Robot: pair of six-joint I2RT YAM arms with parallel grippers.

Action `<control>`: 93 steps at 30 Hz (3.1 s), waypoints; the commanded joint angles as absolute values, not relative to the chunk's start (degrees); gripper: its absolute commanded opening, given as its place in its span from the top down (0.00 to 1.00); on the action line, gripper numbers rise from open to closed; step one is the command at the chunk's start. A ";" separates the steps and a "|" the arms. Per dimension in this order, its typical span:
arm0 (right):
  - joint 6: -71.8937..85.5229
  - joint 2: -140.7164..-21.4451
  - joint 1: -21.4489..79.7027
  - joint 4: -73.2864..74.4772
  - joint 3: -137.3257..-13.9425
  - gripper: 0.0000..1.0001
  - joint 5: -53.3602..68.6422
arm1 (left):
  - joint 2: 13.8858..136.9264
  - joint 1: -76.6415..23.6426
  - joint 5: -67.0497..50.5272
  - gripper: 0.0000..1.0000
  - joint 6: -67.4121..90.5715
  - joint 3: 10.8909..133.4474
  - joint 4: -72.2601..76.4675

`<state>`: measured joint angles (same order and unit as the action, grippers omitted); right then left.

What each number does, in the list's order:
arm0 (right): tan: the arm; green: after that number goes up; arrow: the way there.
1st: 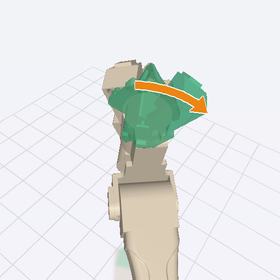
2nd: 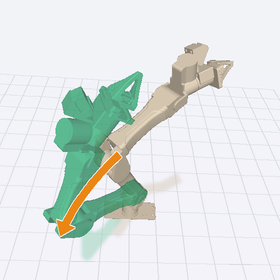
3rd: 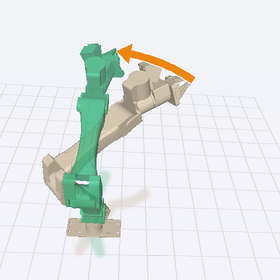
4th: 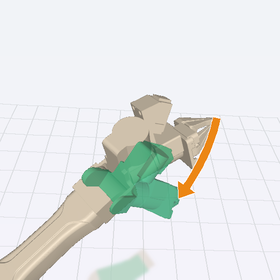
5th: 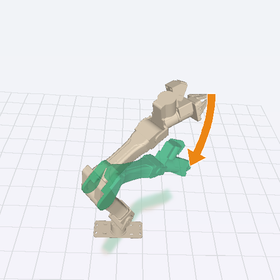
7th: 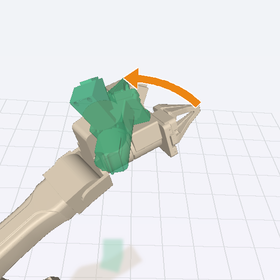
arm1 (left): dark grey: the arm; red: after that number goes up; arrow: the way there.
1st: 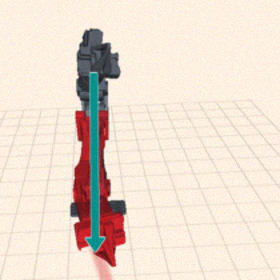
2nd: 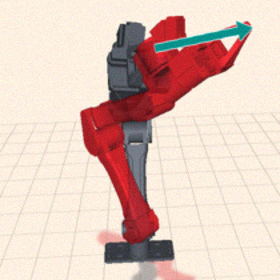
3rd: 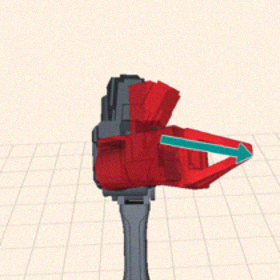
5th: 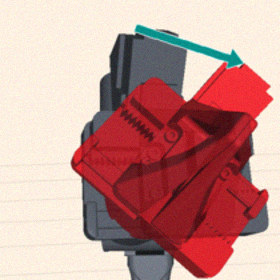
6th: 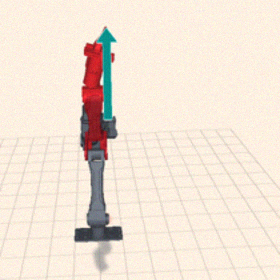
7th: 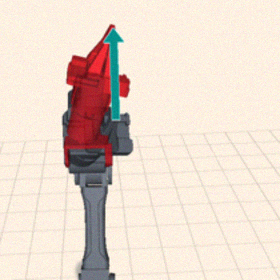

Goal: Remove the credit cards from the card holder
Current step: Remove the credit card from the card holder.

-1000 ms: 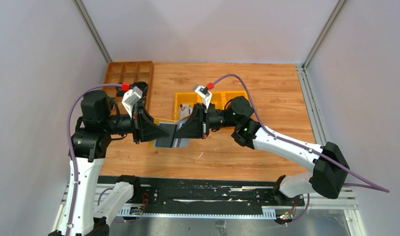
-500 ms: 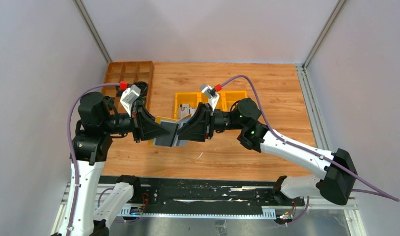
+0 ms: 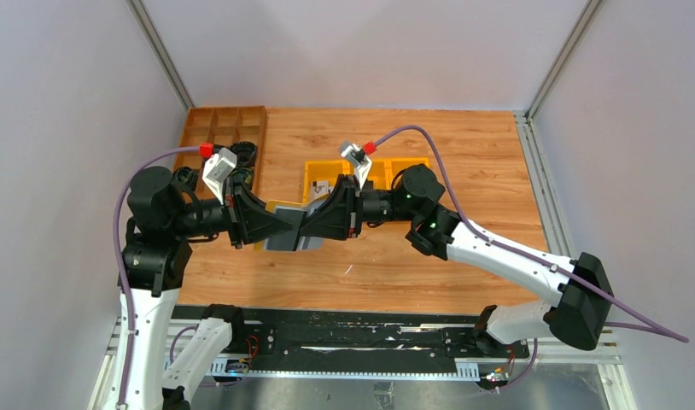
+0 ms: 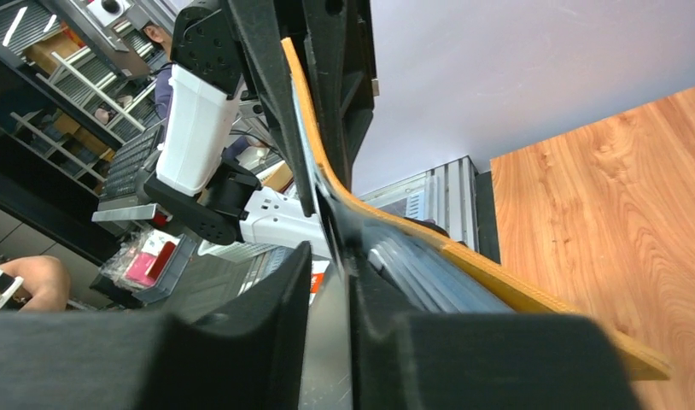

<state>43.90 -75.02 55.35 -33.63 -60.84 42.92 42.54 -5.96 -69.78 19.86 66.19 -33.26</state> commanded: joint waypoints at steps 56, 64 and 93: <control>51.15 -72.01 56.25 -53.55 -47.69 0.98 32.49 | 41.97 -6.64 -69.26 1.00 33.98 66.63 -18.50; 52.43 -73.84 56.26 -55.00 -50.45 0.62 33.18 | 41.92 -6.63 -69.59 1.00 35.54 66.55 -17.27; 59.51 -71.80 54.34 -67.37 -45.15 1.00 39.99 | 42.45 -6.61 -69.61 1.00 34.72 68.27 -18.25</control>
